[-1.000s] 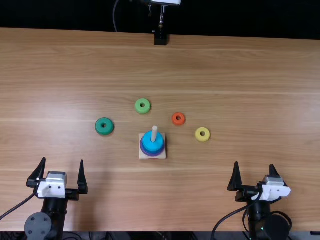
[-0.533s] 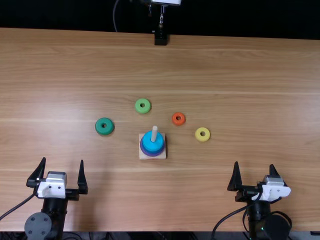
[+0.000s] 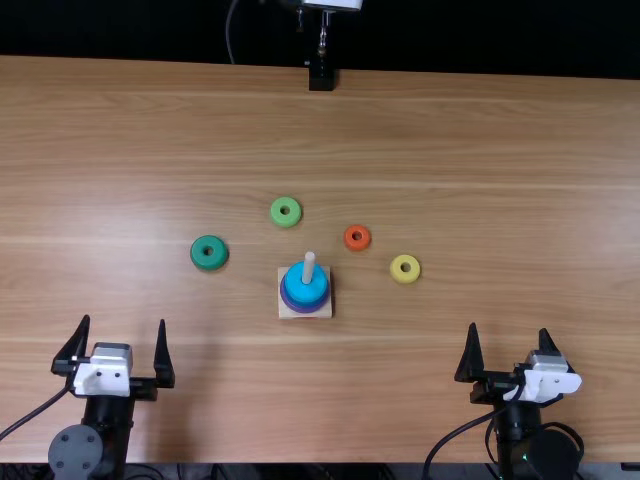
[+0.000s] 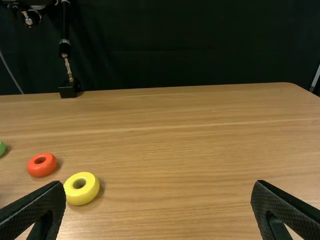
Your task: Build the Hanoi tower: stack the rings onto the peg from bottom to top in this color order: purple, dark blue, light blue, dark green, light green, yellow, orange.
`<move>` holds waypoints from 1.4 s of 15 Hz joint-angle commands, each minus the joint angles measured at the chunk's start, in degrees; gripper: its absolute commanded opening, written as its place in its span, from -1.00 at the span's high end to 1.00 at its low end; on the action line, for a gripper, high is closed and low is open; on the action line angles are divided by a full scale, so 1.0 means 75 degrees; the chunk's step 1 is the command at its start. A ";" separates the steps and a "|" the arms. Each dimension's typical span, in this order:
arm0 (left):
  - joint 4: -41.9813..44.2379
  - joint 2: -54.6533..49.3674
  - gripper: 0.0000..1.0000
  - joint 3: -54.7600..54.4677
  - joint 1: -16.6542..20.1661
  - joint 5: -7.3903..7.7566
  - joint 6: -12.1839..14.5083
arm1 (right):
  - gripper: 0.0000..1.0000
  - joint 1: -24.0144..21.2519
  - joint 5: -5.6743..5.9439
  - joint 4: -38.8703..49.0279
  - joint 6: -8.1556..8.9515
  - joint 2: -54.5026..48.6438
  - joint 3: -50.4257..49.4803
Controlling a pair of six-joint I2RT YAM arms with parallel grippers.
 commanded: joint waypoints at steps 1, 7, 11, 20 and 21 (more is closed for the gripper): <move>-0.0146 -0.0089 -1.00 -0.0095 0.0079 -0.0022 0.0076 | -1.00 -0.0075 -0.0006 -0.0023 0.0030 -0.0095 -0.0097; 0.0009 0.0931 -1.00 0.0913 -0.0003 0.0077 0.0146 | -1.00 -0.0075 -0.0006 -0.0023 0.0030 -0.0095 -0.0097; -0.0019 0.2407 -1.00 0.2483 -0.0015 0.0091 0.0160 | -1.00 -0.0075 -0.0006 -0.0023 0.0030 -0.0095 -0.0097; -0.0385 0.6099 -1.00 0.5296 -0.0062 0.0091 0.0160 | -1.00 -0.0075 -0.0006 -0.0023 0.0030 -0.0095 -0.0097; -0.0455 0.6743 -1.00 0.5542 -0.0190 0.0105 0.0160 | -1.00 -0.0075 -0.0006 -0.0023 0.0030 -0.0095 -0.0097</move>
